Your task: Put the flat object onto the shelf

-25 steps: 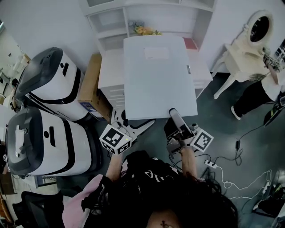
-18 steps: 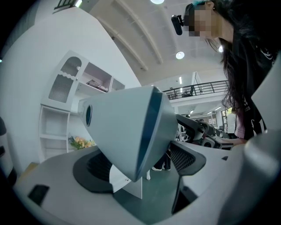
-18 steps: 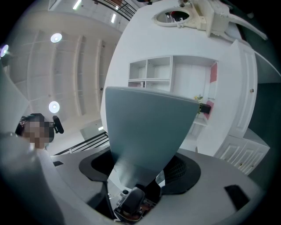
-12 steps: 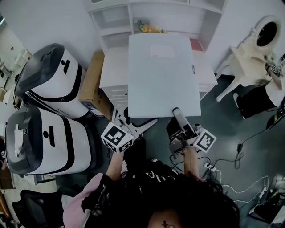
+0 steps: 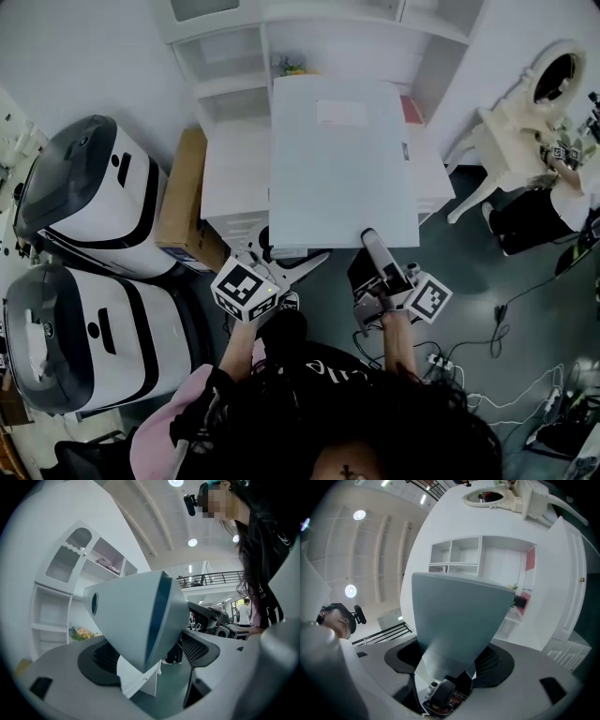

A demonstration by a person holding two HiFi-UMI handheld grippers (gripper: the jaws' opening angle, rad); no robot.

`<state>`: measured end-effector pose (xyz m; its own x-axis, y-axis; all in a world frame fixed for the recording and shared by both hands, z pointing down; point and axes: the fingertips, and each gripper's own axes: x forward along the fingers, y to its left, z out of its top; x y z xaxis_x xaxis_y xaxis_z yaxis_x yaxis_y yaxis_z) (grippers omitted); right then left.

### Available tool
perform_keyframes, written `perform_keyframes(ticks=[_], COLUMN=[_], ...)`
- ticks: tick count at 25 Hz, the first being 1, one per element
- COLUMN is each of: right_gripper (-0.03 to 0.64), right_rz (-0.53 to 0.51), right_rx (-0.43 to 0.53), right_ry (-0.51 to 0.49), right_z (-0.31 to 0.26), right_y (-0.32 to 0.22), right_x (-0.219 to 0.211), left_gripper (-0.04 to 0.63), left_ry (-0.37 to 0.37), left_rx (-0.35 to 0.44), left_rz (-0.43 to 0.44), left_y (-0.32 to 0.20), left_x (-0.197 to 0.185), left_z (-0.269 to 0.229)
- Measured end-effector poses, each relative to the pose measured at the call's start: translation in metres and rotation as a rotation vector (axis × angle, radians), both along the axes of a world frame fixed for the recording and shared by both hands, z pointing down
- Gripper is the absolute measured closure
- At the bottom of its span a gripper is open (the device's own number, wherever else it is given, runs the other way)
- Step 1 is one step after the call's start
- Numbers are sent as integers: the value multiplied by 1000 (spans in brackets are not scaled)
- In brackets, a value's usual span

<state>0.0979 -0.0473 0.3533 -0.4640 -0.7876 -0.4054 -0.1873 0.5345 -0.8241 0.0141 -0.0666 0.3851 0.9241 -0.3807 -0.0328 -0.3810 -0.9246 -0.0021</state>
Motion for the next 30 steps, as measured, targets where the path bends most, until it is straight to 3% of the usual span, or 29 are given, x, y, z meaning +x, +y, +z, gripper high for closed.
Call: perform_keyframes(ticks=[18, 30], right_gripper=[302, 302], right_rz=[113, 136], right_rx=[35, 66], right_ry=[37, 68], right_z=[-23, -56], right_y=[-159, -221], right_x=[-27, -6], left_gripper=[187, 187], left_ry=[26, 58], left_rx=[48, 81], left_rz=[119, 140], left_y=[-169, -235], left_x=[-24, -1], left_z=[-23, -56])
